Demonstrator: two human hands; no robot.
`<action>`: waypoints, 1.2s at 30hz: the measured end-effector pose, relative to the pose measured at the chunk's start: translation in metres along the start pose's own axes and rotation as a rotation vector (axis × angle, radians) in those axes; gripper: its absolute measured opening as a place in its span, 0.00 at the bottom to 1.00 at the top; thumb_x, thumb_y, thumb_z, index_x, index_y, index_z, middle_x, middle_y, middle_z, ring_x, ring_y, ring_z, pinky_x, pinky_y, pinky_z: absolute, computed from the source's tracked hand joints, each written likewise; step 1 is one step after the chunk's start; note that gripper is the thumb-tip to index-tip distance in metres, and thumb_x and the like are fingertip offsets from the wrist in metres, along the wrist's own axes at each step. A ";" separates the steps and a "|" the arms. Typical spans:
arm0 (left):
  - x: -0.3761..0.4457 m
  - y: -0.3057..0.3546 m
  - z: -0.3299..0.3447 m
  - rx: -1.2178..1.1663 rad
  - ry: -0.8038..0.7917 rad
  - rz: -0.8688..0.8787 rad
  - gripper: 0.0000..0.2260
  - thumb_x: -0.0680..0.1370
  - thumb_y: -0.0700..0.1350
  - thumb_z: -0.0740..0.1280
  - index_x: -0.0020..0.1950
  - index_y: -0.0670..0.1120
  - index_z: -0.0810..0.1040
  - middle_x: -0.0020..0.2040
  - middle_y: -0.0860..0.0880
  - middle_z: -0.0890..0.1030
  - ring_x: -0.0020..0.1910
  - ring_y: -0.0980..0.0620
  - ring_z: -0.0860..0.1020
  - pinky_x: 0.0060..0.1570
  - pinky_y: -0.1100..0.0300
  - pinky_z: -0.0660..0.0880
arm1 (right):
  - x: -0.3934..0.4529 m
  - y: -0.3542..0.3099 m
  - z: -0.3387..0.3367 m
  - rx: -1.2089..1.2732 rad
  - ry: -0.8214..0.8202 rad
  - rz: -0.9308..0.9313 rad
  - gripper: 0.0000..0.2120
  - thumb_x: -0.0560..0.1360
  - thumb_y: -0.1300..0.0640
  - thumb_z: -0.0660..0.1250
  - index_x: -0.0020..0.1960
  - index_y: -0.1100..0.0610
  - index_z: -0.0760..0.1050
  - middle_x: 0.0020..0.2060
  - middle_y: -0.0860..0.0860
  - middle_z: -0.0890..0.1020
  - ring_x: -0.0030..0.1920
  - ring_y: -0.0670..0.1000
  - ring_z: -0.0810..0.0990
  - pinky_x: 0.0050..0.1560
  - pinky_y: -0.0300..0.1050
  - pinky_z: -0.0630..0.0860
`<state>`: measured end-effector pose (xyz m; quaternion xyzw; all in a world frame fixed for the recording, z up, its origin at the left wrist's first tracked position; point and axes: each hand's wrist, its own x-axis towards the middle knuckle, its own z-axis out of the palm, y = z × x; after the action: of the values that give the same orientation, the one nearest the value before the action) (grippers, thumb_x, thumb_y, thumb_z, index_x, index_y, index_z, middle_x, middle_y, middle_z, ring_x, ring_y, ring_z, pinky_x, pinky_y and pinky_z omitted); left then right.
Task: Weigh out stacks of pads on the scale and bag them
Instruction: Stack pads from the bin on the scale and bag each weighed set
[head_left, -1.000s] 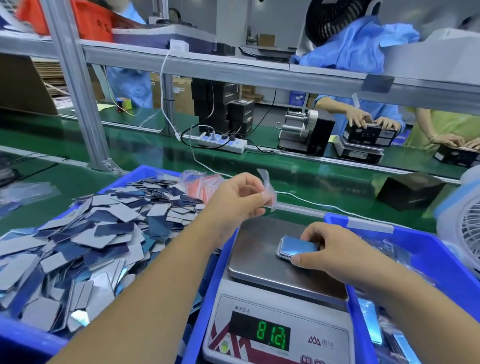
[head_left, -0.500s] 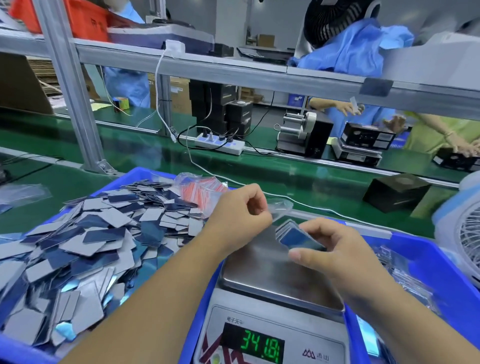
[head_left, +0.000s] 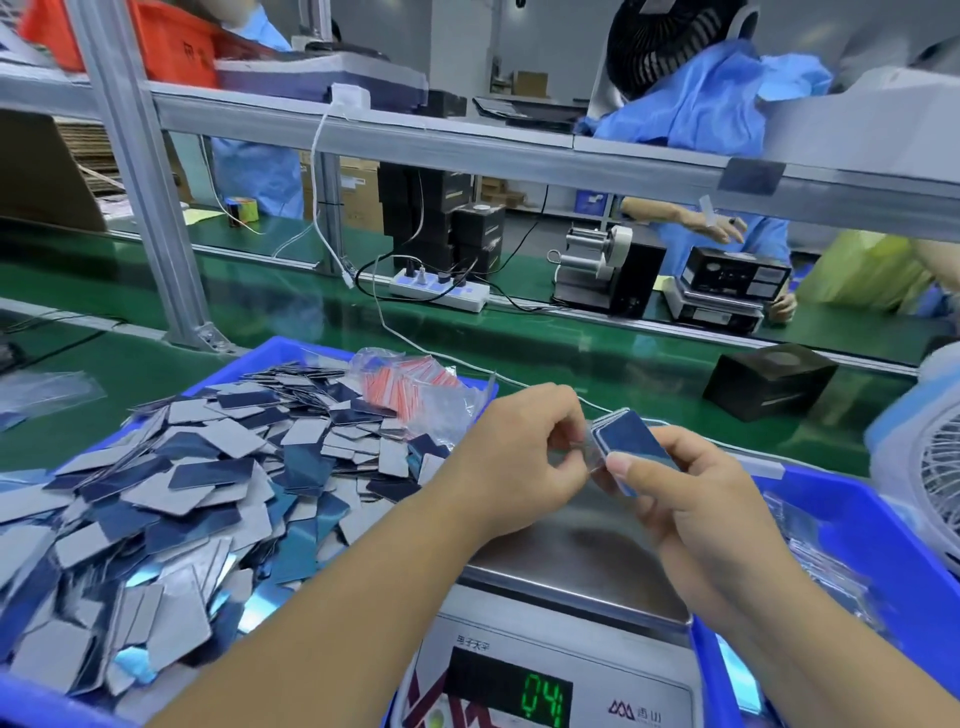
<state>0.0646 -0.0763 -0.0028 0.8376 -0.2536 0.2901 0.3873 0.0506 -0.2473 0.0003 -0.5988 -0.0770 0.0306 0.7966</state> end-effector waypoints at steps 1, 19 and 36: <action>0.000 0.000 0.000 0.001 0.003 -0.005 0.07 0.69 0.33 0.69 0.40 0.43 0.74 0.36 0.51 0.75 0.36 0.55 0.70 0.38 0.67 0.68 | 0.001 0.001 -0.001 -0.008 0.018 0.001 0.11 0.58 0.62 0.75 0.41 0.58 0.83 0.41 0.58 0.82 0.42 0.55 0.79 0.44 0.43 0.79; -0.005 0.000 0.002 -0.314 -0.039 -0.315 0.17 0.68 0.45 0.78 0.46 0.52 0.70 0.38 0.56 0.75 0.35 0.57 0.74 0.38 0.64 0.73 | -0.004 -0.008 -0.001 -0.001 0.146 -0.010 0.15 0.55 0.60 0.76 0.41 0.60 0.81 0.39 0.59 0.82 0.38 0.54 0.80 0.38 0.41 0.79; -0.007 0.007 -0.005 -0.605 -0.433 -0.519 0.07 0.72 0.48 0.74 0.39 0.44 0.82 0.30 0.49 0.73 0.30 0.51 0.66 0.31 0.60 0.63 | -0.011 -0.014 0.000 -0.143 -0.022 -0.185 0.17 0.56 0.54 0.80 0.44 0.54 0.83 0.44 0.61 0.84 0.45 0.59 0.82 0.52 0.60 0.77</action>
<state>0.0535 -0.0748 -0.0010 0.7639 -0.1835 -0.0857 0.6127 0.0391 -0.2524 0.0126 -0.6440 -0.1425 -0.0422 0.7505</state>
